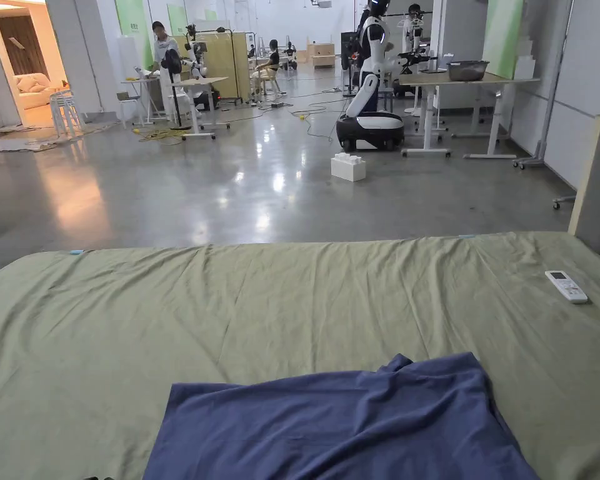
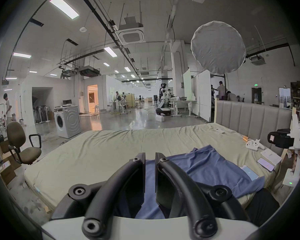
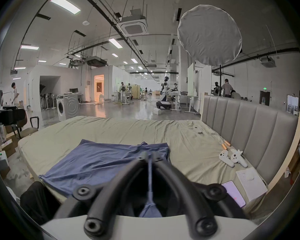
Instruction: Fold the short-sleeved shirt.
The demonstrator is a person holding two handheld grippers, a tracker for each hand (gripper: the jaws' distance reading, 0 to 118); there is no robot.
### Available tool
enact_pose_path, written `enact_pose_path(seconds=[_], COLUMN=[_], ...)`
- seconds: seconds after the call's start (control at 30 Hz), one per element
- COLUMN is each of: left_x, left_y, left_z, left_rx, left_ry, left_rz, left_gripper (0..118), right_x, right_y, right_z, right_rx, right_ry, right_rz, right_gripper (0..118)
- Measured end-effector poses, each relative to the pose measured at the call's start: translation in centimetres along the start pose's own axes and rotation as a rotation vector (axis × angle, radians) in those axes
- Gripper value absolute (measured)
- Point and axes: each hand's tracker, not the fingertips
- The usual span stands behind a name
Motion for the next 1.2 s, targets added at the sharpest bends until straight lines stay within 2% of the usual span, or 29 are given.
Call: enact_pose_path(seconds=[0.07,0.1,0.13,0.27,0.4,0.57,0.77,0.8,0.83,0.87,0.9,0.93,0.97,1.2], left_x=[-0.6,-1.2,-0.3,-0.8,-1.3,-3.5,-6.6,-7.0,-7.4,-8.1,-8.7,-8.9,-9.2,-9.5], left_y=[-0.2,-0.4,-0.2,-0.1,-0.4,-2.4,-7.3,-8.3,-9.3,-10.6,-11.8,-12.8,-13.9,-19.3], left_z=[-0.1,-0.1,0.2,0.8,0.7,0.3,-0.4,-0.7,-1.1,-1.7,-2.4,-3.0,-3.6,-8.5], left_rx=[-0.051,-0.050,-0.043,-0.036,-0.040,-0.105,-0.271,-0.316,-0.344,-0.408,-0.464,-0.499,-0.541,-0.713], left_ry=[0.048,0.068,0.056,0.050,0.056,0.014,0.006,-0.008,-0.010,-0.005,-0.018,-0.027,-0.034,-0.153], left_rz=[-0.012,-0.023,-0.017,-0.004,-0.011,0.106,0.025,0.013,0.014,0.004,0.004,0.010,0.017,0.036], left_gripper=[2,1,1,1,1,1,2,4,13,28,54,68,72,72], right_x=[0.3,0.4,0.4,0.5,0.7,0.2,0.3,0.3,0.3,0.3,0.3,0.4,0.4,0.6], right_y=[0.2,-0.4,0.1,0.2,0.2,-0.5,-1.9,-2.1,-2.2,-2.4,-2.6,-2.8,-3.0,-3.6], right_z=[0.2,0.0,0.1,0.1,0.0,-0.3,-0.7,-0.9,-1.0,-1.0,-1.0,-1.1,-1.2,-1.2], right_rx=[0.027,-0.038,0.015,-0.010,-0.017,-0.045,-0.096,-0.111,-0.124,-0.130,-0.138,-0.145,-0.155,-0.213], right_ry=[0.009,0.017,0.004,0.002,0.013,0.018,0.033,0.035,0.038,0.040,0.041,0.043,0.042,0.018], right_rz=[-0.015,-0.105,-0.051,-0.045,-0.074,-0.065,-0.074,-0.078,-0.084,-0.092,-0.101,-0.112,-0.120,-0.124], right_gripper=[0,0,0,0,0,0,0,0,0,0,0,0,0,0])
